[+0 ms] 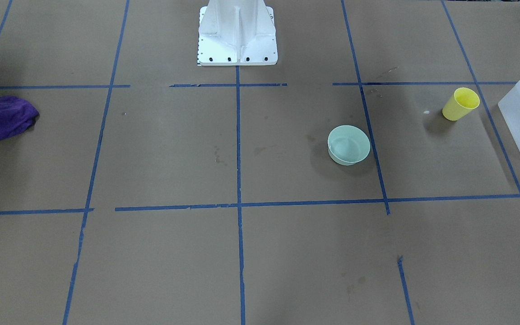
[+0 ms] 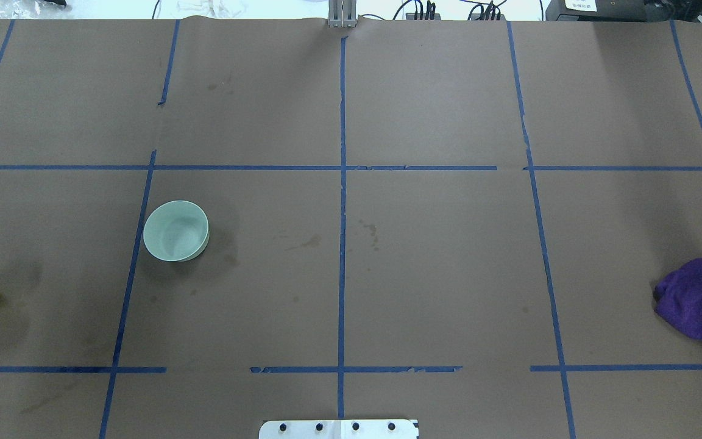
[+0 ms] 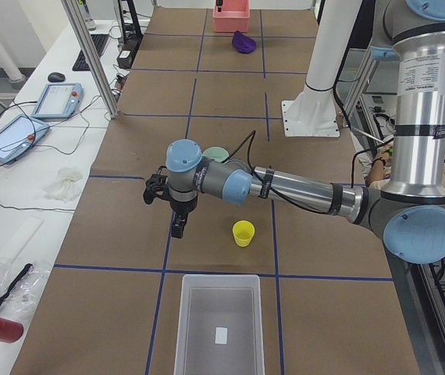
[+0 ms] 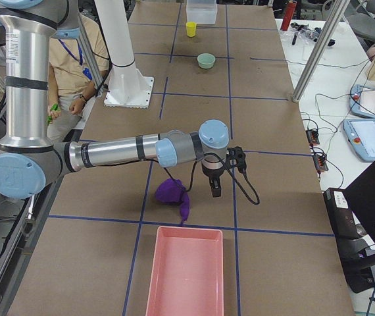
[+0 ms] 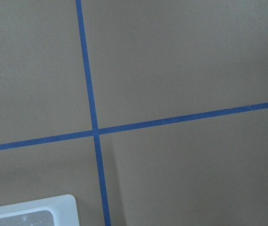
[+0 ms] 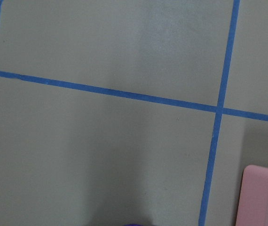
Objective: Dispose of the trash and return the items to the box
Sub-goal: 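Grasp the yellow cup at the table edge with the left gripper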
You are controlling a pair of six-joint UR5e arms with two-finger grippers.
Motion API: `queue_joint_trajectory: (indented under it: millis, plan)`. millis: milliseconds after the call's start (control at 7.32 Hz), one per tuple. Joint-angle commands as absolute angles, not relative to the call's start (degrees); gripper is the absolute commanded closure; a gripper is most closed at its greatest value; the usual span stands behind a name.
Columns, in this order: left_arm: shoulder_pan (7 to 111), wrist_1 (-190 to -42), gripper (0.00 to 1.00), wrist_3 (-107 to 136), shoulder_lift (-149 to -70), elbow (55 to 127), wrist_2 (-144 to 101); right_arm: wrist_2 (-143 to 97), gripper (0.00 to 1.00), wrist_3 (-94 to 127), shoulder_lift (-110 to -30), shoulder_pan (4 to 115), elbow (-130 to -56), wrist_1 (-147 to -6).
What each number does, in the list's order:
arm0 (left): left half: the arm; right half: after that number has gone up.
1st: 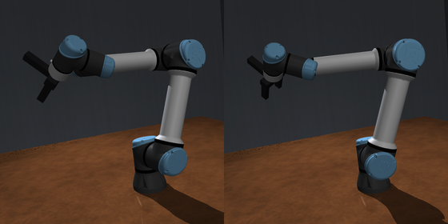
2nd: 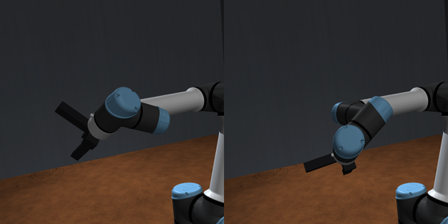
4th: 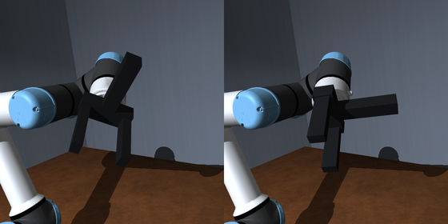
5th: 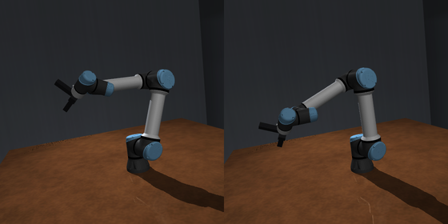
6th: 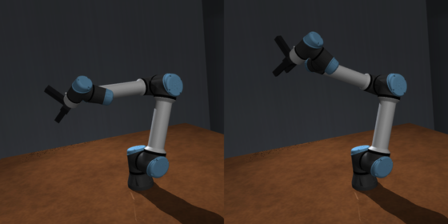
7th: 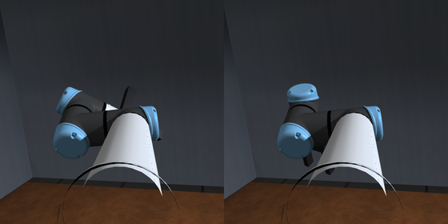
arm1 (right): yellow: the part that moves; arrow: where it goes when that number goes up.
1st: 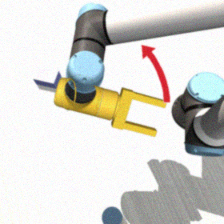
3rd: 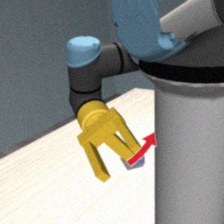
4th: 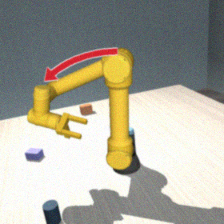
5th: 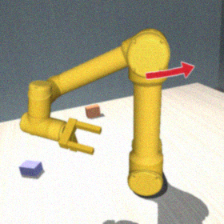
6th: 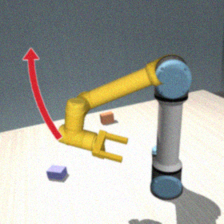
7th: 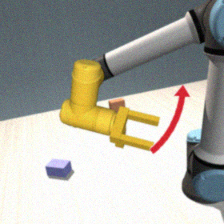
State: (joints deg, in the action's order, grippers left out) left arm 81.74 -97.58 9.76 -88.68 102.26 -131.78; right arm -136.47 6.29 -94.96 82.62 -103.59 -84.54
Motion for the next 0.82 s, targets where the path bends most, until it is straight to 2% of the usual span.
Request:
queue_joint_trajectory:
  millis: [0,683]
  plan:
    - [80.35,-96.95,0.00,9.58,-88.86,103.70,-133.23,-136.49,0.00,6.59,-95.01,82.62,-101.97,-84.73]
    - [78.22,-97.03,0.00,10.72,-90.17,103.10,-133.42,-135.97,0.00,6.42,-95.01,82.44,-101.69,-84.20]
